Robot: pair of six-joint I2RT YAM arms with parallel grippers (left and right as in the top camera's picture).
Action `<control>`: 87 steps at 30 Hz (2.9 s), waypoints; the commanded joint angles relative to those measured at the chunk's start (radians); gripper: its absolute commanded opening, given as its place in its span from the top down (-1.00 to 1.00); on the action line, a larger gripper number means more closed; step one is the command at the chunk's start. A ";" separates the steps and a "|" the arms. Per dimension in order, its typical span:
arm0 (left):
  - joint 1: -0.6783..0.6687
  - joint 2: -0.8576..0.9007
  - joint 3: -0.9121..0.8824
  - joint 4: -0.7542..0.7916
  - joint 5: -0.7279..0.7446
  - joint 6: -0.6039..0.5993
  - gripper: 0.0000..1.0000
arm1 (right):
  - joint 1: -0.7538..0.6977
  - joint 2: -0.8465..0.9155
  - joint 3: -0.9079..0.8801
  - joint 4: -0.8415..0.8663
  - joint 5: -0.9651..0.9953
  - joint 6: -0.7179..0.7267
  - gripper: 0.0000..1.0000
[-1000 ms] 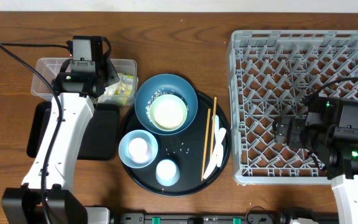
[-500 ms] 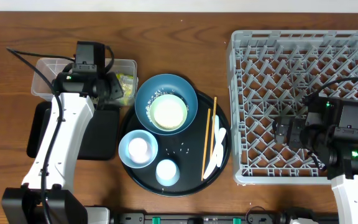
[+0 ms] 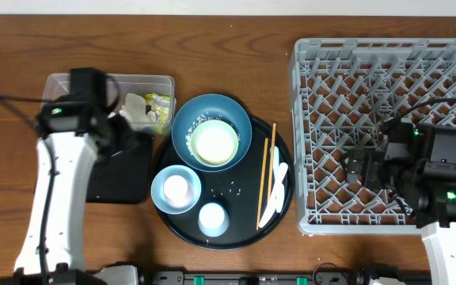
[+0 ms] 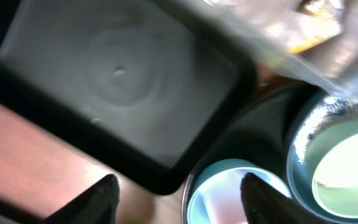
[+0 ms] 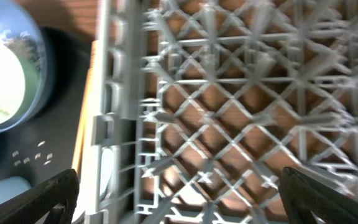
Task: Sort waste into correct bins and load items into the dishwasher rack
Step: 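Move right gripper to the light-blue cup and grasp it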
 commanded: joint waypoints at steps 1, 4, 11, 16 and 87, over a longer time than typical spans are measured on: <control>0.081 -0.011 0.001 -0.034 -0.005 -0.031 -0.47 | 0.062 0.024 0.050 -0.007 -0.060 -0.043 -0.98; 0.137 -0.008 -0.005 -0.061 -0.005 -0.031 -0.66 | 0.172 0.065 0.095 -0.023 -0.059 -0.047 -0.98; 0.175 -0.008 -0.024 -0.072 -0.005 -0.030 -0.79 | 0.497 0.244 0.225 -0.026 -0.054 -0.042 -0.98; 0.176 -0.007 -0.025 -0.068 -0.005 -0.030 -0.79 | 0.697 0.377 0.254 -0.018 0.039 0.035 -0.98; 0.175 -0.006 -0.025 -0.053 -0.005 -0.031 -0.79 | 1.148 0.707 0.410 0.071 0.211 0.280 0.00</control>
